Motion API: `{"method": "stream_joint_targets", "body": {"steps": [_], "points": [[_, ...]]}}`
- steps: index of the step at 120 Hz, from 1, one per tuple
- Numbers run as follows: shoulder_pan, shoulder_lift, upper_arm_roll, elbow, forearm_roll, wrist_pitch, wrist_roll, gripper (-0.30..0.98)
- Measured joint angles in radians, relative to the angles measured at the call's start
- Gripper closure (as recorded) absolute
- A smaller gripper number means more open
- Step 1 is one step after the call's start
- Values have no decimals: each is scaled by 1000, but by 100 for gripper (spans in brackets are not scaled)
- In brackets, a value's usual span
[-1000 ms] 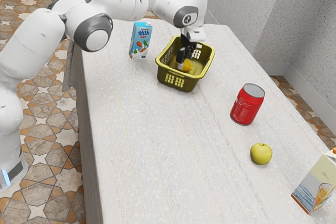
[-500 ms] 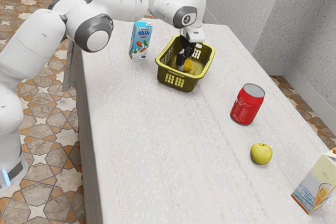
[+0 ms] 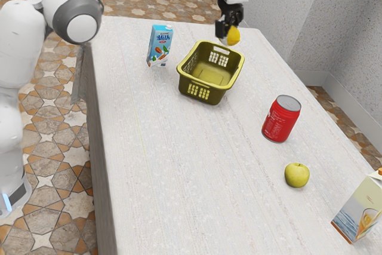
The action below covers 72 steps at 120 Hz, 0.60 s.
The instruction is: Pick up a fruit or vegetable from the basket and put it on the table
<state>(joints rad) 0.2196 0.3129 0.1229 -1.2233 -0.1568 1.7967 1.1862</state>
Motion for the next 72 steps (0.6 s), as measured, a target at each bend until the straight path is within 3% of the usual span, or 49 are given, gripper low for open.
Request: {"method": "stream_joint_targets", "body": {"steps": [24,50,72], "points": [[-344,-63,5,-63,17,-91,-8,35],[-387,-57,6,-92,26,-122,-17,35],[-459,-61,-3,-80,129,-138,-10,10]]}}
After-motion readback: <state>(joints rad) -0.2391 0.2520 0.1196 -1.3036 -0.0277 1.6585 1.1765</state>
